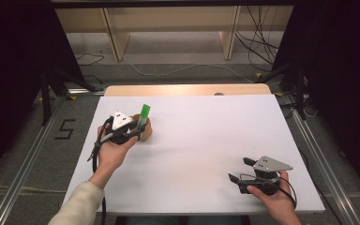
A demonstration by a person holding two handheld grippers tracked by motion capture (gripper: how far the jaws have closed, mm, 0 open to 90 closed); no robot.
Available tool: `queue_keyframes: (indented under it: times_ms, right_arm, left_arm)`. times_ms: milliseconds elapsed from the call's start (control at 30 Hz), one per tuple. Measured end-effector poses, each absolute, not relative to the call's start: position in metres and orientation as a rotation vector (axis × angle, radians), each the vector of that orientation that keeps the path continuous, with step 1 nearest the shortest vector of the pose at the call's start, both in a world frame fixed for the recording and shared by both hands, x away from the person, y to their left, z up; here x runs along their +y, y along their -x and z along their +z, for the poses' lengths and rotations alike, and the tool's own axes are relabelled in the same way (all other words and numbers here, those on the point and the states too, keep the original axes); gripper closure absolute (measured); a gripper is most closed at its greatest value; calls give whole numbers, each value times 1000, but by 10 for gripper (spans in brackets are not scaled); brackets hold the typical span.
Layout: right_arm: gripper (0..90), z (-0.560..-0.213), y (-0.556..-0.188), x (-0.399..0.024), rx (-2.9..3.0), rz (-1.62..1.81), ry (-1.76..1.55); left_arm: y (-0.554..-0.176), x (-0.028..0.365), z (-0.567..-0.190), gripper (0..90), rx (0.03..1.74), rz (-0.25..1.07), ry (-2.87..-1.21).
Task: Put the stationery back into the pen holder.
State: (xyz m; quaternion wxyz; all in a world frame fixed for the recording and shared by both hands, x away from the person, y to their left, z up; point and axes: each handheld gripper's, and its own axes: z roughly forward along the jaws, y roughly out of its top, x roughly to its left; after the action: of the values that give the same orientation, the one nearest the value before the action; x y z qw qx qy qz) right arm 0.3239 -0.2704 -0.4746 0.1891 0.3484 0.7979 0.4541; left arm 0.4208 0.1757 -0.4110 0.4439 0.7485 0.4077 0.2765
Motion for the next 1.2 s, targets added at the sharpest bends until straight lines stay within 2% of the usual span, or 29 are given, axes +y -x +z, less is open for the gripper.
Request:
queue_keyframes:
  times_ms: [1200]
  right_arm:
    - [170,-475,-324,-270,2244,1277,-978]
  left_arm:
    - [-436,174,-398,663,1014,722,-1785]
